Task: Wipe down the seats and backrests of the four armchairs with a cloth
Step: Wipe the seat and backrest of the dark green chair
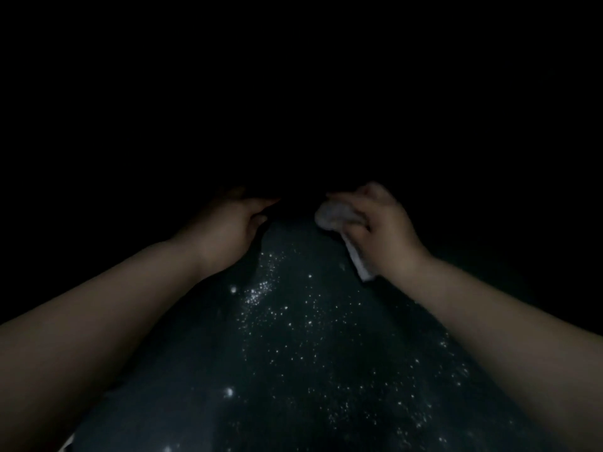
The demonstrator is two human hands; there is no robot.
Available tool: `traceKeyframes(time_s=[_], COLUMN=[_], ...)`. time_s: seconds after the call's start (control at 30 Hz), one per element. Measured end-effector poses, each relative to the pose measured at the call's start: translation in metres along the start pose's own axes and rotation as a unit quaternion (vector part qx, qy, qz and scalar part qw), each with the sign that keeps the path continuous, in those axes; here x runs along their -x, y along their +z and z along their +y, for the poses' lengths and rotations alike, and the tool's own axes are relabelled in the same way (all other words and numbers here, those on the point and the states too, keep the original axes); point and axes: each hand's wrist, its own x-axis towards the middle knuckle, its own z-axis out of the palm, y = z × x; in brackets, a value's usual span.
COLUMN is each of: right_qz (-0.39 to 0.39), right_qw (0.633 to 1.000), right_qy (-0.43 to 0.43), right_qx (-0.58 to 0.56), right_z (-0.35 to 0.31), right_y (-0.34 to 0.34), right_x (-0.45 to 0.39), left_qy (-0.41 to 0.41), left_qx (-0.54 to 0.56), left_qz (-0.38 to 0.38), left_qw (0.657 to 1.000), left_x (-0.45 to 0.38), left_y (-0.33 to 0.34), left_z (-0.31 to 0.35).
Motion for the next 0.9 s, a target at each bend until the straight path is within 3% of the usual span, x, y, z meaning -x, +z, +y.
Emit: traceKeyframes(time_s=[0.07, 0.13, 0.2, 0.33, 0.5, 0.57, 0.63, 0.77, 0.9], right_qz=[0.031, 0.01, -0.02, -0.119, -0.009, -0.025, -0.038, -0.126, -0.06], right_qw=[0.999, 1.0, 0.998, 0.992, 0.999, 0.999, 0.997, 0.988, 0.996], right_qy=[0.011, 0.011, -0.028, -0.03, -0.019, -0.024, -0.052, -0.084, -0.063], right_qx=[-0.027, 0.005, 0.05, 0.008, -0.029, -0.034, 0.029, 0.041, 0.016], right_z=[-0.009, -0.013, -0.011, -0.008, -0.027, -0.033, -0.031, -0.025, -0.036], right_y=[0.004, 0.013, 0.02, 0.02, 0.031, 0.042, 0.049, 0.048, 0.048], right_x=[-0.024, -0.027, -0.006, 0.037, -0.017, -0.032, -0.019, 0.027, 0.0], left_qy=[0.004, -0.009, -0.023, -0.046, -0.051, -0.056, -0.058, -0.063, -0.05], left_qx=[-0.014, -0.028, -0.039, -0.058, -0.049, -0.041, -0.04, -0.024, -0.026], left_qz=[0.01, 0.016, 0.013, -0.03, -0.029, -0.016, -0.01, -0.007, 0.006], left_qw=[1.0, 0.999, 0.999, 0.997, 0.997, 0.997, 0.997, 0.998, 0.998], left_x=[0.001, 0.004, 0.008, 0.022, 0.03, 0.034, 0.04, 0.056, 0.069], left_y=[-0.002, -0.003, -0.003, -0.002, 0.0, 0.001, 0.003, 0.005, 0.007], left_z=[-0.005, -0.01, -0.014, -0.017, -0.023, -0.027, -0.03, -0.03, -0.032])
